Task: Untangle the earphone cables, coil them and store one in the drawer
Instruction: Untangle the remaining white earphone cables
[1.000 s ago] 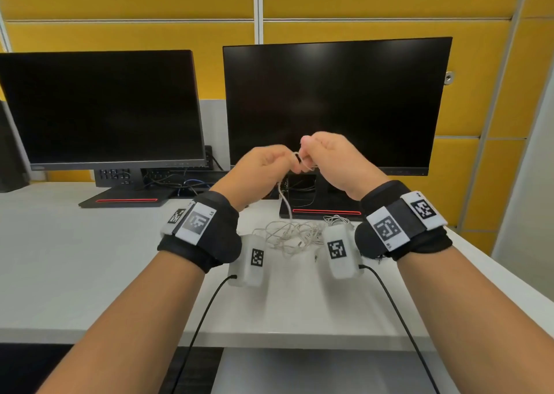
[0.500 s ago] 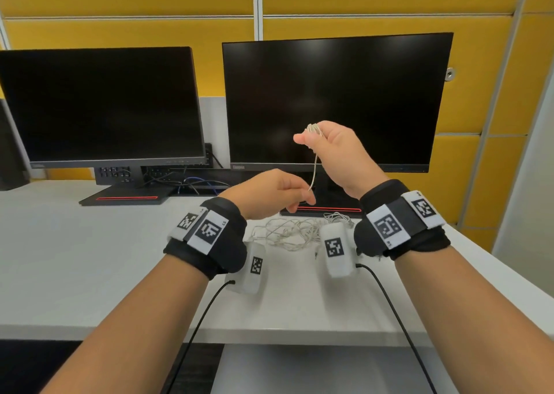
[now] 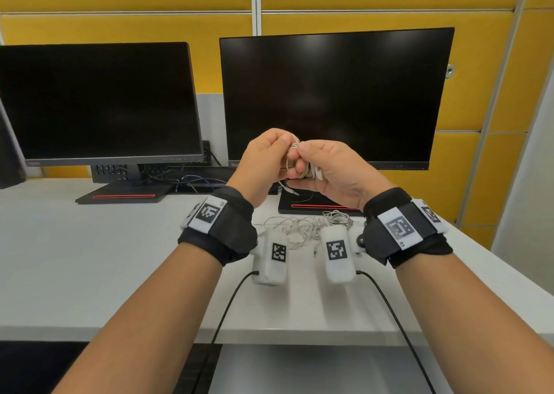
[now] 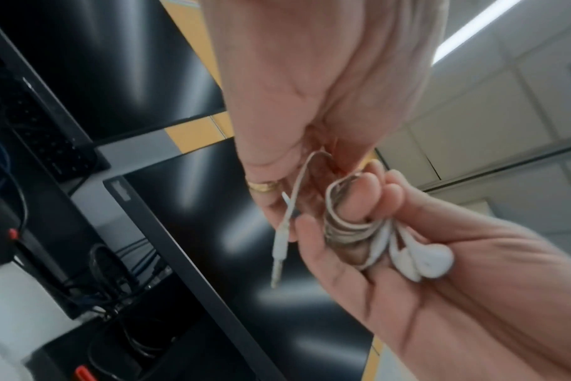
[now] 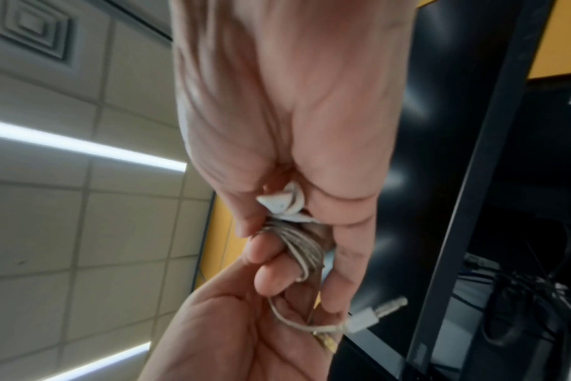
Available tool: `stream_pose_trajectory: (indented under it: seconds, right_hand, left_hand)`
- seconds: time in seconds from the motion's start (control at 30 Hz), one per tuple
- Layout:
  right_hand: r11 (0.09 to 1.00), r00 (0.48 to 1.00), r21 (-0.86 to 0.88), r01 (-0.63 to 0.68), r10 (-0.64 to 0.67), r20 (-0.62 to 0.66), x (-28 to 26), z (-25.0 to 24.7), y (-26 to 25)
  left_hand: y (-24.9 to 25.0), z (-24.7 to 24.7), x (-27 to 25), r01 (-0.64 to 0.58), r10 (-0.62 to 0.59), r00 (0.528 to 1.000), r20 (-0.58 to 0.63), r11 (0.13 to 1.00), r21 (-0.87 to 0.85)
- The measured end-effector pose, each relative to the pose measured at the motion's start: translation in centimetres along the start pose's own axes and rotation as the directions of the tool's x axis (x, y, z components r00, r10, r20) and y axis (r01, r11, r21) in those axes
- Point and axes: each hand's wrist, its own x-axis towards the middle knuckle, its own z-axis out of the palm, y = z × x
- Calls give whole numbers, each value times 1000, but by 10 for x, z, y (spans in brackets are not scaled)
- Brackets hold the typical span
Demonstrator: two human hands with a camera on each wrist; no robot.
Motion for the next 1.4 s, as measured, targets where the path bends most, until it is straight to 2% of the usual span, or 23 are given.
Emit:
stream_pose_trajectory:
  seconds: [0.07, 0.13, 0.23, 0.37, 0.43, 0.5, 0.57, 0.63, 0.73, 0.83, 0.9, 1.0, 1.07, 1.13, 1.2, 1.27, 1.4]
  right_hand:
    - [999, 999, 47, 4, -2, -39, 1, -1, 3]
    - [1000, 997, 19, -8, 9, -79, 4, 1, 9]
    - [993, 983, -120, -24, 1, -183, 11, 8, 18]
    - [947, 931, -322, -12, -107, -349, 22, 10, 34]
    - [912, 920, -409, 4, -164, -357, 29, 5, 41]
    - [892, 919, -453, -15, -167, -358, 35, 0, 46]
    - [914, 927, -401, -52, -105, -360, 41, -5, 48]
    - [966, 942, -254, -53, -36, -334, 46, -10, 50]
    - [993, 934, -115, 4, -45, -355, 51, -16, 52]
    - [995, 906, -82, 59, -88, -413, 52, -20, 56]
    - [996, 902, 27, 84, -65, -427, 51, -21, 56]
    - [966, 895, 232, 115, 0, -446, 50, -25, 51]
    - [941, 893, 308, 139, 15, -449, 49, -28, 48]
    - [949, 909, 291, 119, 13, -416, 48, -27, 49]
    - [972, 937, 227, 63, 21, -349, 47, -24, 54]
    - [986, 959, 167, 1, 46, -278, 46, -19, 59]
    - [993, 969, 101, -53, 75, -234, 44, -16, 65]
  left_hand:
    - [0, 5, 3, -3, 1, 999, -37, 999, -39]
    - [-4, 11, 7, -1, 2, 997, -81, 1000, 5]
    - [-15, 17, 16, -6, 23, 990, -136, 992, 123]
    - [-26, 17, 23, -8, 37, 986, -163, 985, 174]
    - [-31, 15, 27, -5, 38, 985, -166, 981, 193]
    - [-38, 11, 31, 16, 21, 984, -175, 978, 207]
    - [-45, 6, 35, 53, -24, 986, -165, 983, 173]
    - [-53, 2, 38, 91, -69, 986, -149, 985, 147]
    - [-63, -5, 39, 103, -80, 985, -153, 984, 146]
    - [-65, -13, 37, 78, -48, 993, -111, 957, 281]
    - [-65, -19, 35, 65, -46, 997, -58, 919, 390]
    - [-64, -26, 33, 123, -131, 991, -15, 879, 460]
    - [-65, -27, 32, 156, -171, 985, -10, 877, 455]
    - [-66, -24, 30, 174, -177, 984, -25, 917, 358]
    - [-68, -22, 29, 170, -159, 985, -71, 968, 186]
    - [-69, -21, 28, 155, -147, 984, -98, 984, 86]
    - [-68, -20, 25, 166, -166, 985, -42, 986, -19]
